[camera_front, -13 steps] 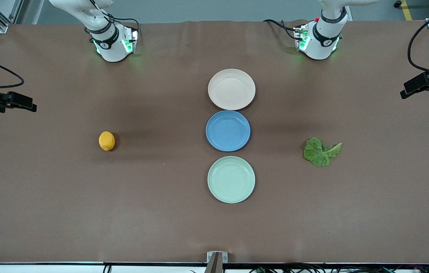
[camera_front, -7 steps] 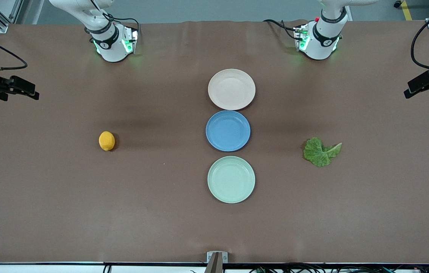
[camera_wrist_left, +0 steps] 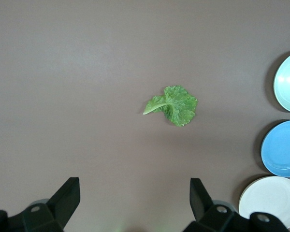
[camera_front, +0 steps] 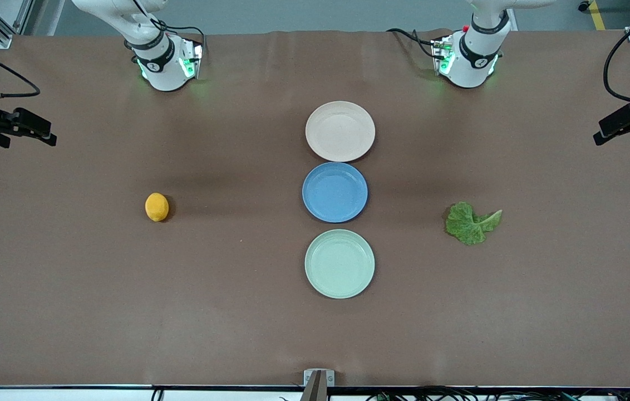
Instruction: Pick lemon and lettuce from plates
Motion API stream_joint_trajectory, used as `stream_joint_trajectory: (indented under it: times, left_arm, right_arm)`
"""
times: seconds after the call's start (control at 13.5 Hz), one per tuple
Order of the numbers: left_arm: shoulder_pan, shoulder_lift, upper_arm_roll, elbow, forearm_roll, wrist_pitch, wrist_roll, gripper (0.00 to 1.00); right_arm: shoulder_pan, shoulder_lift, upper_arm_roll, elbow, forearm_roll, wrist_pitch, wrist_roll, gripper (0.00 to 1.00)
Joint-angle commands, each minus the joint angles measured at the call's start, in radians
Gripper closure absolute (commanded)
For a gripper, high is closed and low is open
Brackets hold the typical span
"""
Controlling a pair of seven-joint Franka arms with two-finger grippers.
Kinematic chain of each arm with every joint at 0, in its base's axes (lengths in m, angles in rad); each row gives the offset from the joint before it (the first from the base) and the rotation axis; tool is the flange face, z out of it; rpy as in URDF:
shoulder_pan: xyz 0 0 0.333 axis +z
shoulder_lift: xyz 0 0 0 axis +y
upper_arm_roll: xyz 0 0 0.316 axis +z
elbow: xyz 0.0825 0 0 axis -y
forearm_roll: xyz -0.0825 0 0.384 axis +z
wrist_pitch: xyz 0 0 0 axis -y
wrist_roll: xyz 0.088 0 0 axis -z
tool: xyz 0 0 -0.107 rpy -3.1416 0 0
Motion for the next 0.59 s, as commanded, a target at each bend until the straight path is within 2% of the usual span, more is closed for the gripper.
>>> stream_joint_trajectory:
  times: [0.0,0.52]
  left_arm:
    - [-0.003,-0.006,0.006,0.007,-0.021,0.003,0.013,0.00]
    - [-0.003,-0.007,0.006,0.005,-0.019,0.003,0.013,0.00]
  right_arm:
    - [0.006,-0.048,0.004,-0.034,0.003,0.023,0.015,0.00]
    - [0.006,-0.049,0.004,-0.034,0.008,0.048,0.015,0.00]
